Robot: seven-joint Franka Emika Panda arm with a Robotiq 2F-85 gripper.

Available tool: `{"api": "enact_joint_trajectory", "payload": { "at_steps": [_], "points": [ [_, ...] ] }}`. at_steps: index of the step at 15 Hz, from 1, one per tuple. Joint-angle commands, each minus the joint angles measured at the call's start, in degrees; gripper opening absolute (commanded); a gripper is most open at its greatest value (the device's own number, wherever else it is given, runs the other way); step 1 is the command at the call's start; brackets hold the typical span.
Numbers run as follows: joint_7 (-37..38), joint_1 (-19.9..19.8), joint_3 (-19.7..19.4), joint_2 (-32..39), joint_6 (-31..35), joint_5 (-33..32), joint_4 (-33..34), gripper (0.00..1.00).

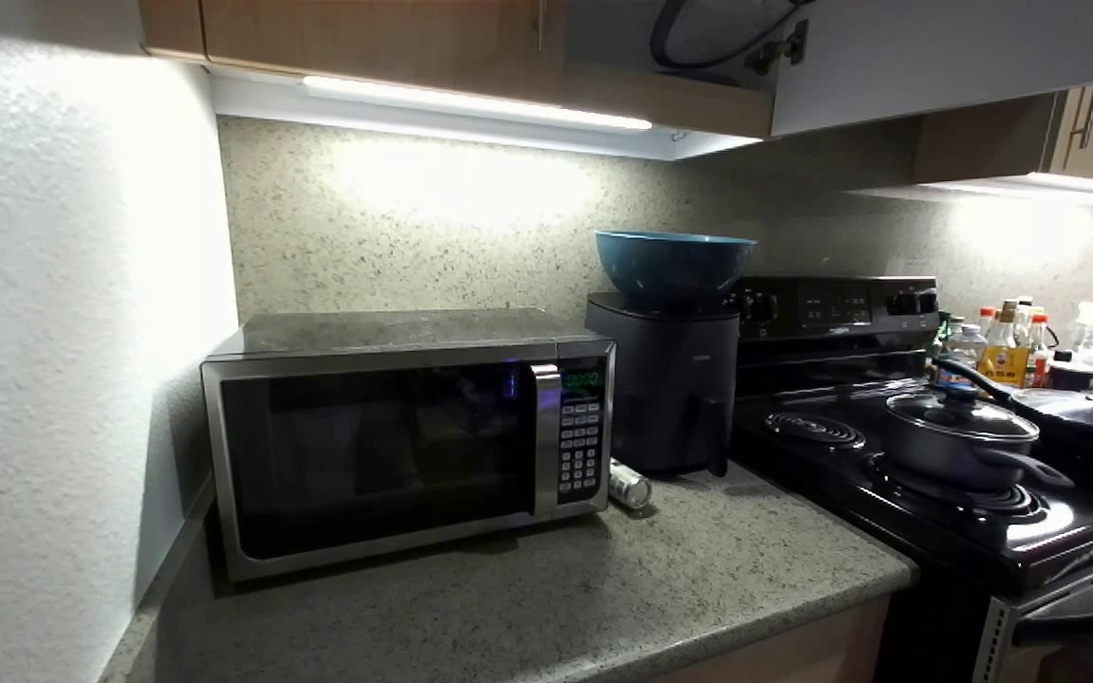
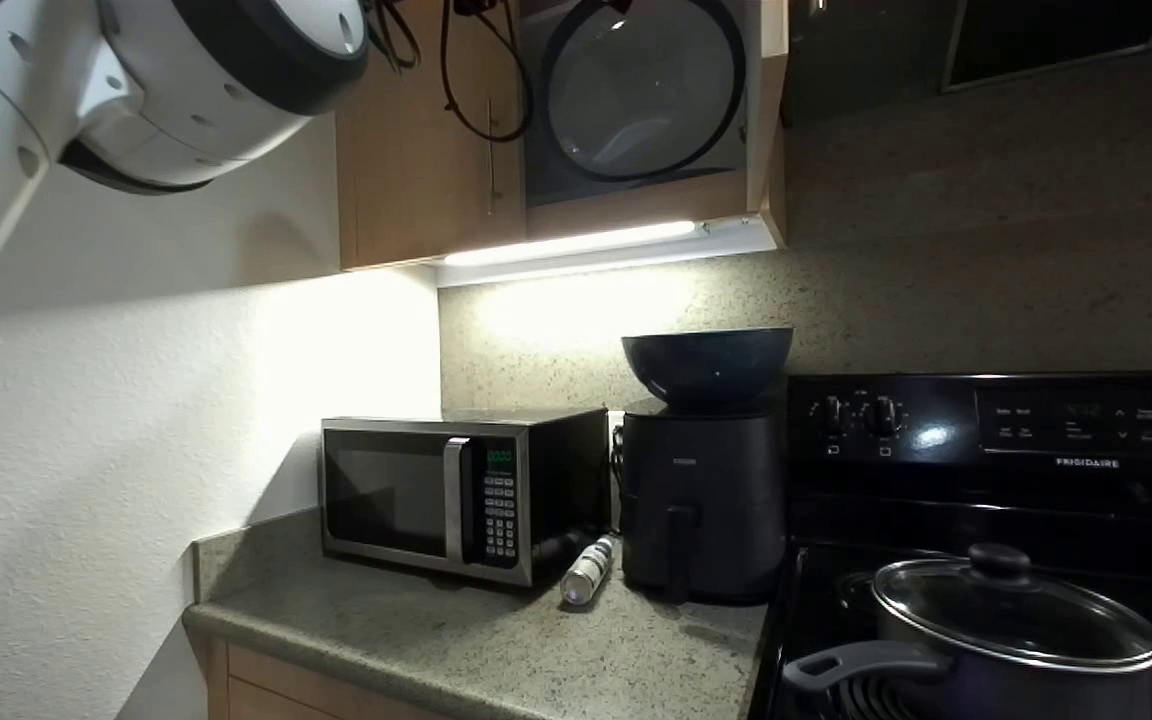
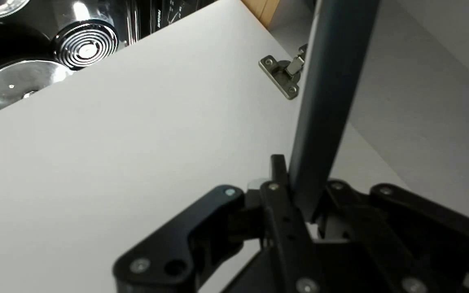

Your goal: Remove the lid from the cabinet and put it on top of the microwave

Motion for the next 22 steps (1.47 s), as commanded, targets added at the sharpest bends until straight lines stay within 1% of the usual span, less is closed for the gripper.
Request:
{"api": "enact_joint_trajectory", "payload": {
  "at_steps": [1,3,4,7,8,11,13,15,16,18,20,21,22],
  "points": [
    [0.07,-0.58,1.49,-0.09,-0.07,-1.17,0.00,0.10],
    [0.08,-0.59,1.37,-0.09,-0.08,-1.23,-0.01,0.10],
    [0.08,-0.59,1.34,-0.09,-0.08,-1.24,-0.01,0.07],
    [-1.82,1.95,1.34,-1.88,-0.44,-3.23,-0.03,0.07],
    [-1.56,2.98,0.86,-2.37,-0.91,-4.84,-0.01,0.07],
    [2.30,6.43,0.10,-5.08,-4.34,-11.53,0.07,0.07],
    [5.08,8.83,0.35,-6.83,-7.47,-16.61,0.14,0.07],
    [8.09,10.91,1.43,-8.10,-10.91,-21.04,0.15,0.07],
    [9.52,11.29,2.57,-8.39,-12.97,-21.94,0.14,0.07],
    [11.70,9.61,6.04,-8.39,-16.59,-19.35,0.14,0.07],
    [13.57,6.76,8.67,-7.28,-14.94,-17.24,-0.03,0.07],
    [11.20,8.24,8.56,-7.66,-16.46,-19.86,-0.37,0.10],
    [11.83,7.63,9.23,-7.33,-16.42,-19.48,-0.54,0.10]
  ]
}}
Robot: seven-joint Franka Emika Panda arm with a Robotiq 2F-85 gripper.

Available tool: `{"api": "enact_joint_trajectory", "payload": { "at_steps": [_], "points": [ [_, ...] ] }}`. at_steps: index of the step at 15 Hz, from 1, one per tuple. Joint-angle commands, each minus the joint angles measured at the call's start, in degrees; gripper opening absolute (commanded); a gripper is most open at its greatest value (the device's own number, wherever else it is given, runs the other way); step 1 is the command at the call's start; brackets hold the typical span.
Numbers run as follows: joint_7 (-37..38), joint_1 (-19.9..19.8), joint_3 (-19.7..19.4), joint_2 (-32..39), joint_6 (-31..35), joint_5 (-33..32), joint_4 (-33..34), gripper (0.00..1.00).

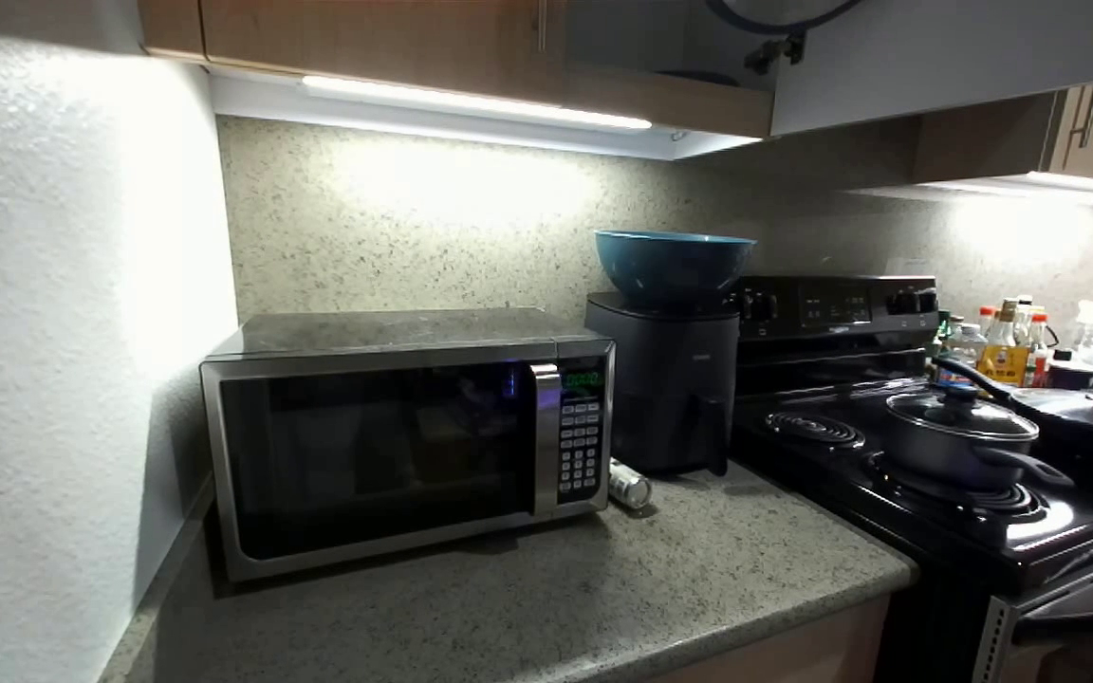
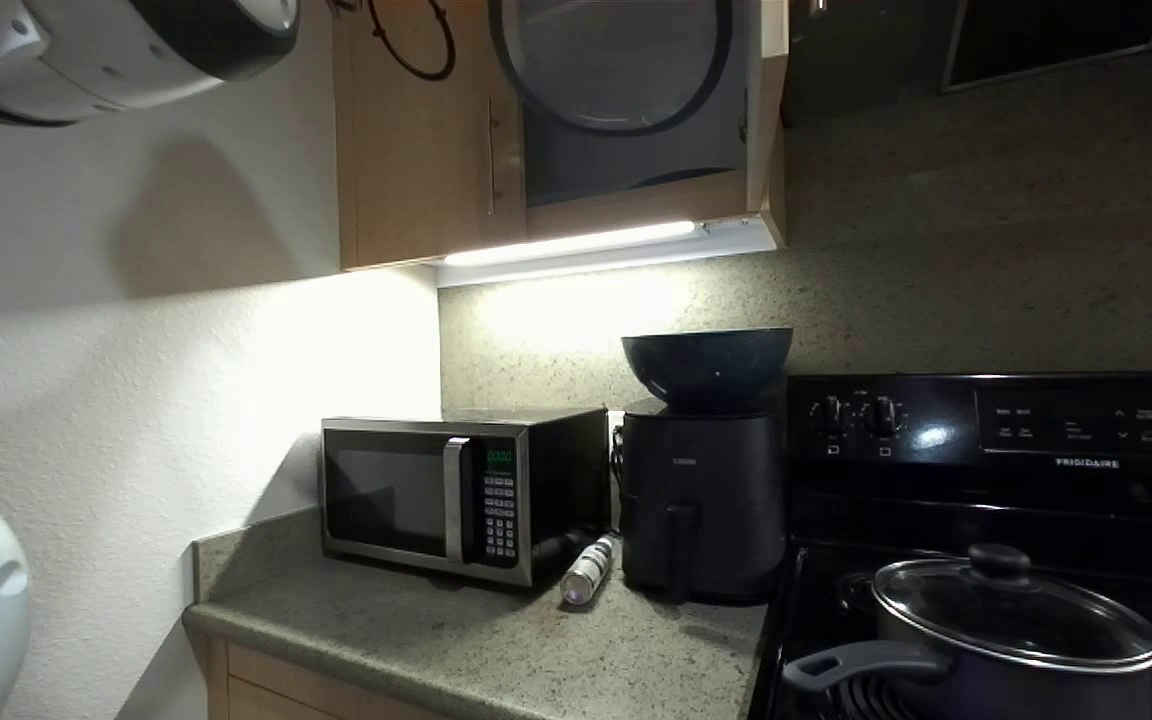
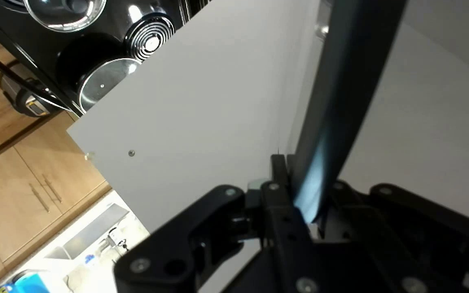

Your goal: Remove the lid from the cabinet and put it on top of the microwave

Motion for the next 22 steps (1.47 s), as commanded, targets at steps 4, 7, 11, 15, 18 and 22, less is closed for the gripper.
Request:
{"api": "enact_joint_trajectory", "payload": {
  "at_steps": [4,7,11,15,18,22],
  "points": [
    [-0.01,-3.28,4.05,1.14,-0.35,2.59,-0.06,0.07],
    [-0.15,-4.60,6.12,2.65,-1.58,6.88,-0.34,0.07],
    [-0.38,-5.75,7.19,4.57,-4.21,12.60,-0.39,0.07],
    [-0.35,-6.66,6.39,6.44,-7.39,16.40,-0.42,0.07],
    [0.01,-8.06,5.74,7.88,-9.56,18.34,-0.43,0.07],
    [0.00,-7.74,4.22,9.33,-9.27,17.61,-0.46,0.10]
  ]
}}
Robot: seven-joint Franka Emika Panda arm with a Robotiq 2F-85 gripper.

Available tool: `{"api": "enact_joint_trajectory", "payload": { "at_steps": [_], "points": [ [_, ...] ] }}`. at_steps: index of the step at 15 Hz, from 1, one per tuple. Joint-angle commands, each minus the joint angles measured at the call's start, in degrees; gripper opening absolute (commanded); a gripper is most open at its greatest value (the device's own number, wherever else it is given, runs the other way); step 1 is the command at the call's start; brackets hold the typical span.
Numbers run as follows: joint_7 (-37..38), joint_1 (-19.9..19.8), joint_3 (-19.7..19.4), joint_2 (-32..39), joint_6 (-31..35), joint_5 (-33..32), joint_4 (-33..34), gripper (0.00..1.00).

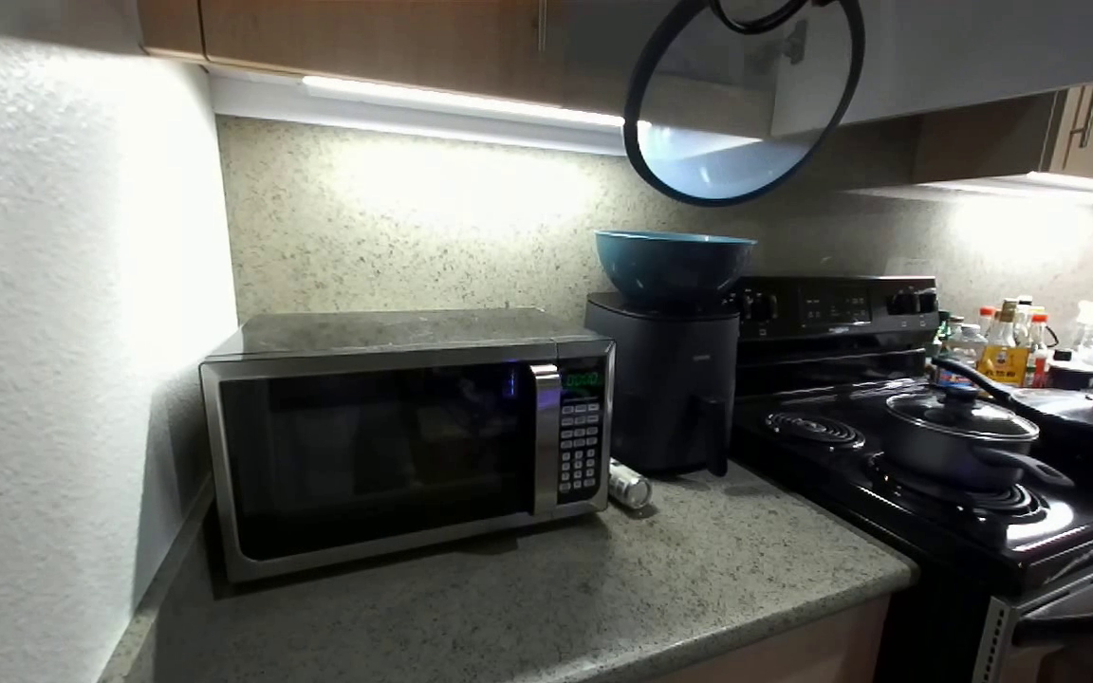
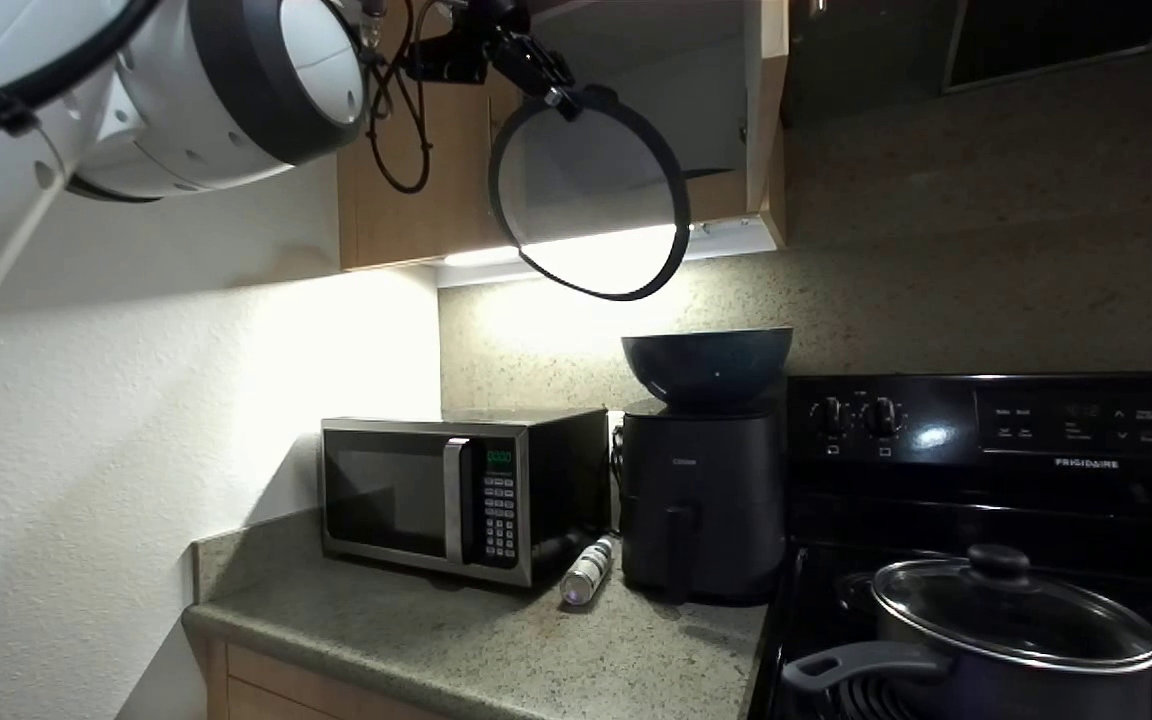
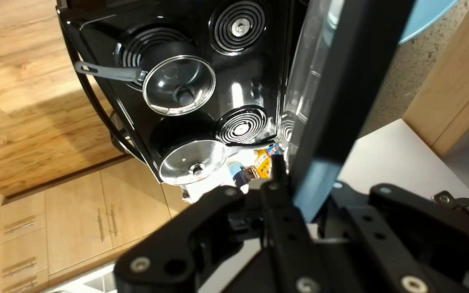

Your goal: Remove the lid from the cabinet and put it on top of the microwave

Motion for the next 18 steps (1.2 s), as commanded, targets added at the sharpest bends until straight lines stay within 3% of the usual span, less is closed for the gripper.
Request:
{"api": "enact_joint_trajectory", "payload": {
  "at_steps": [1,11,18],
  "points": [
    [-0.17,0.33,-1.36,0.27,0.12,0.82,0.00,0.10],
    [0.46,-0.47,-1.01,5.90,2.46,3.40,-0.02,0.07],
    [-7.23,6.58,-1.40,10.36,8.18,2.13,-0.03,0.07]
  ]
}}
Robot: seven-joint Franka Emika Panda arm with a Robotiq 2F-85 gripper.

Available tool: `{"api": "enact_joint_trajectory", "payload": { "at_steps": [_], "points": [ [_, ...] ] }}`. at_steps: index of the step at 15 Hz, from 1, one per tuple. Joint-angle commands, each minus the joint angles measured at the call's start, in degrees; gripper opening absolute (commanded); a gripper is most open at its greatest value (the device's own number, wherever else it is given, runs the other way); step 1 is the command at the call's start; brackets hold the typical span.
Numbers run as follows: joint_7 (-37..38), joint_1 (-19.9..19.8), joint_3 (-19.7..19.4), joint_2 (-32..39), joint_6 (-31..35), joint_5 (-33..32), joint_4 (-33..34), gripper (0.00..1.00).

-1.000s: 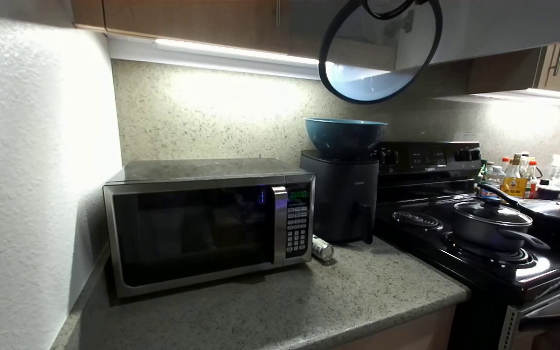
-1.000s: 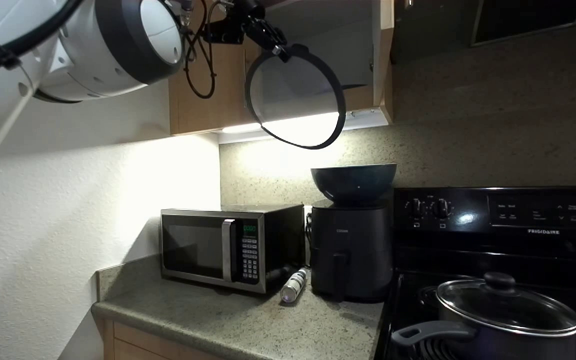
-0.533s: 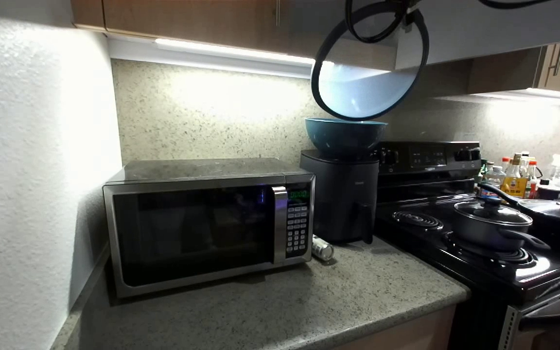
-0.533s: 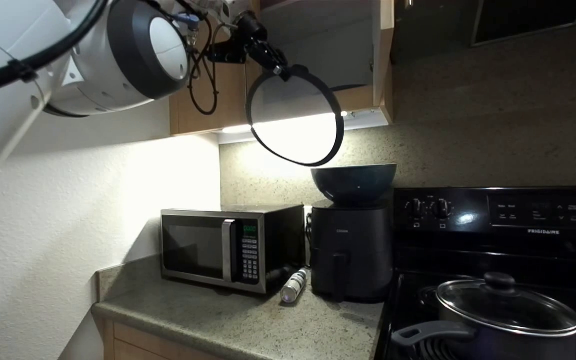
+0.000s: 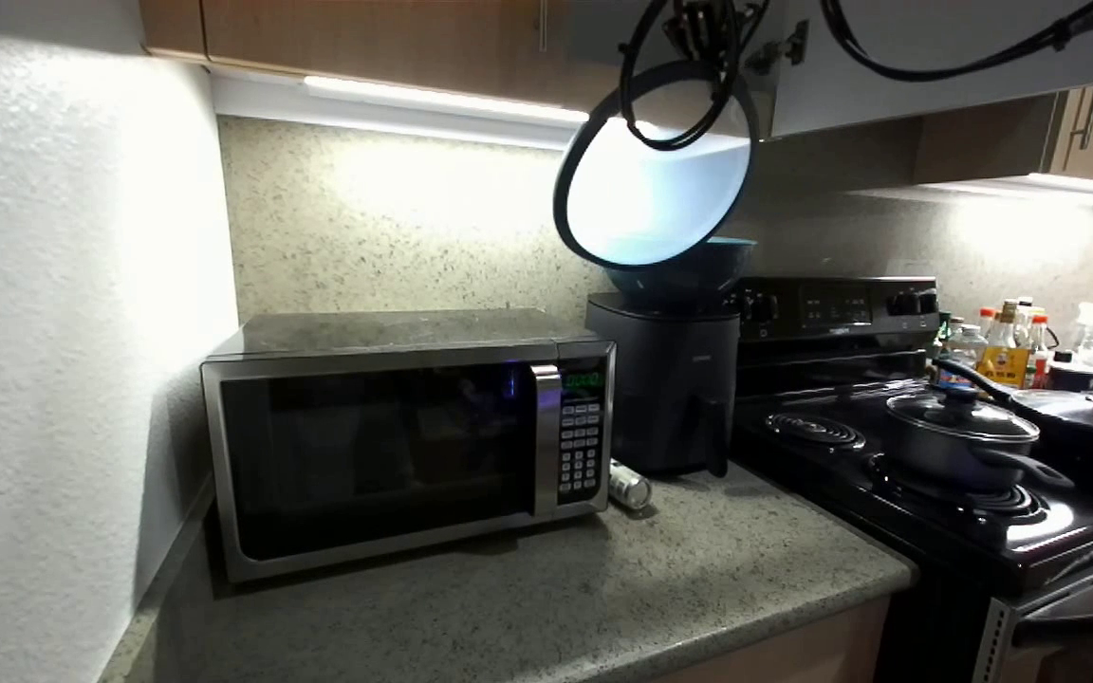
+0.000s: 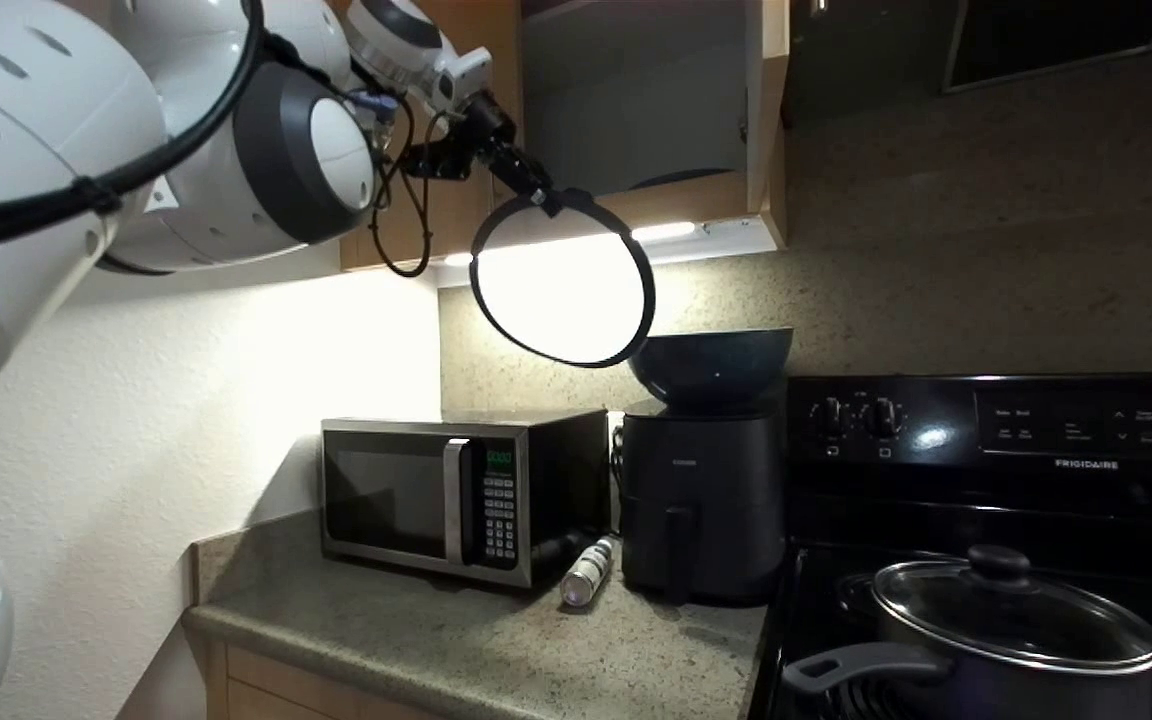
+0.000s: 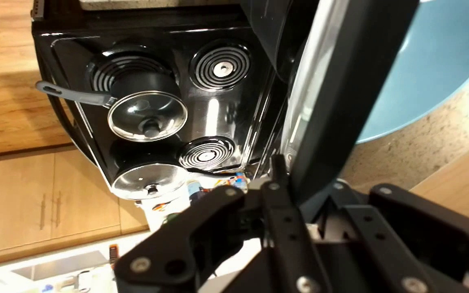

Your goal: Remove the lid from the cabinet and put it on top of the microwave

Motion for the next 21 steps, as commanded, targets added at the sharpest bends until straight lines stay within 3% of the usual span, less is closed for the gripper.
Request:
{"api": "enact_joint_trajectory", "payload": {
  "at_steps": [1,4,8,9,13,21],
  "points": [
    [-4.91,4.10,-0.48,1.21,3.87,0.65,0.00,0.07],
    [-7.08,6.58,1.06,1.98,8.21,2.87,0.00,0.07],
    [-13.75,5.88,2.66,0.55,13.32,8.09,0.13,0.07],
    [-9.13,7.78,0.10,2.48,11.27,6.47,0.38,0.10],
    [-13.89,5.73,0.69,2.56,14.20,9.07,0.39,0.07],
    [-18.50,0.14,0.94,7.16,12.96,13.60,0.10,0.07]
  ]
}}
